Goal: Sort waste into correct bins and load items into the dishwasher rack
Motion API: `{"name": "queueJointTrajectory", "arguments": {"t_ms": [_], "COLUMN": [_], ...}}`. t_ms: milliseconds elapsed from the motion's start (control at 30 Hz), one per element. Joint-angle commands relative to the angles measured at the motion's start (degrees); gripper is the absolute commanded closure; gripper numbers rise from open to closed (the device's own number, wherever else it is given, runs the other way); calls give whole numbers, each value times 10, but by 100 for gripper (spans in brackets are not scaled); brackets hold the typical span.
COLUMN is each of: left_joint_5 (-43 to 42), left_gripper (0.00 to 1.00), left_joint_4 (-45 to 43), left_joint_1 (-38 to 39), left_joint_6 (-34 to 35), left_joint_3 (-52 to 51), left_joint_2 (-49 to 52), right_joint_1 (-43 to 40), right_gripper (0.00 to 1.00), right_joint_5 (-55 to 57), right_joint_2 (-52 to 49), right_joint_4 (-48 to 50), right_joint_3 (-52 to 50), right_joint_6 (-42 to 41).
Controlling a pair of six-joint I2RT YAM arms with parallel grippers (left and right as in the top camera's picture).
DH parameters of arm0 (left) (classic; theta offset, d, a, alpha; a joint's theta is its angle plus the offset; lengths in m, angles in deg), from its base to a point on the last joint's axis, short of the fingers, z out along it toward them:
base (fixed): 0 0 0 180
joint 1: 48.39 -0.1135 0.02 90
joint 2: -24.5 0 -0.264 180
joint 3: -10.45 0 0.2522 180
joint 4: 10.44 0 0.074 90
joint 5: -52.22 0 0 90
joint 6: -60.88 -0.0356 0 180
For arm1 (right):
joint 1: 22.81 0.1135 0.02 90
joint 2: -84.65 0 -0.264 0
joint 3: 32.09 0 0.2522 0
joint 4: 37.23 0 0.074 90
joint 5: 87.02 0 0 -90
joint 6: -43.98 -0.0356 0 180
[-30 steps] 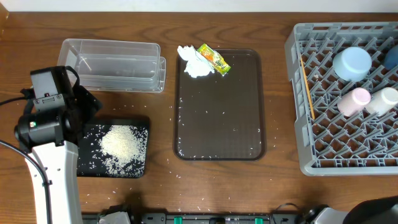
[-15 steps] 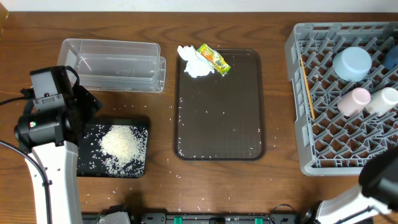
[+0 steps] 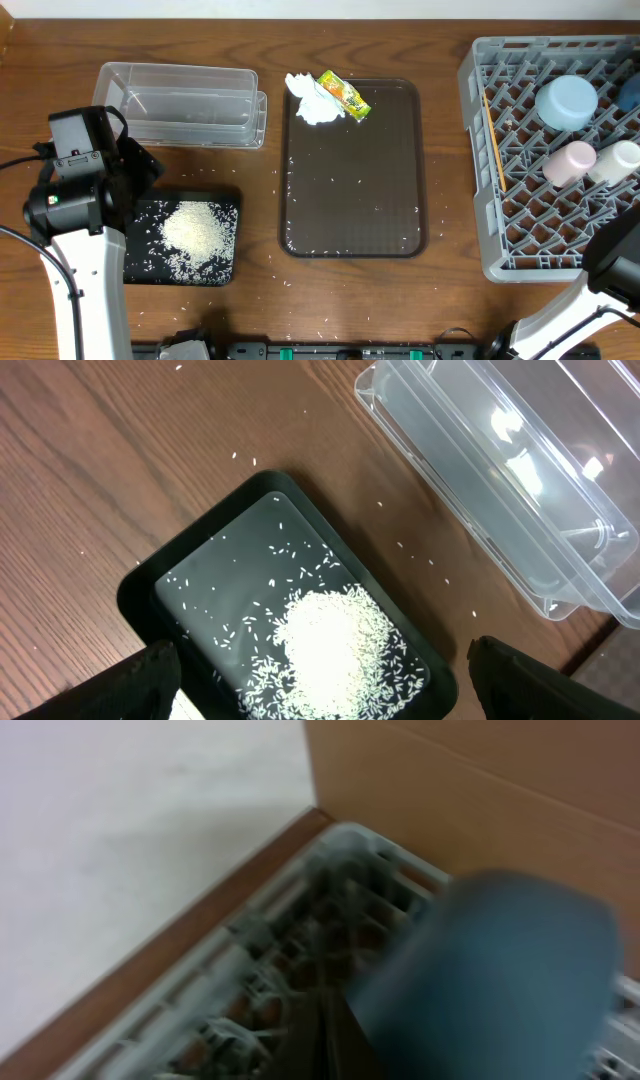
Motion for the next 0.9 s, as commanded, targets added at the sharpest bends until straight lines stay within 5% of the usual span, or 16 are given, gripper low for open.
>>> {"name": "queueJointTrajectory", "arguments": {"t_ms": [0,400,567,667,867], "left_joint_5": [3,3,3,3,3], "left_gripper": [6,6,6,6,6], "left_joint_4": [2,1,1,1,1], "left_joint_1": [-3,-3,-3,-3,-3], "left_joint_6": [4,4,4,4,4], "left_joint_3": [8,8,8,8,8], "left_joint_2": [0,0,0,0,0], "right_joint_1": [-20,-51,-43,-43,-27], "right_gripper": [99,98,76,25,8], "right_joint_5": [39,43,-63,-195,-456], "right_joint_2": [-7,65,146,192,235], "right_joint_4": [-25,-108,-129,-145,-135], "right_joint_3": [16,16,16,16,16], "right_joint_6": [22,21,22,21,22]}}
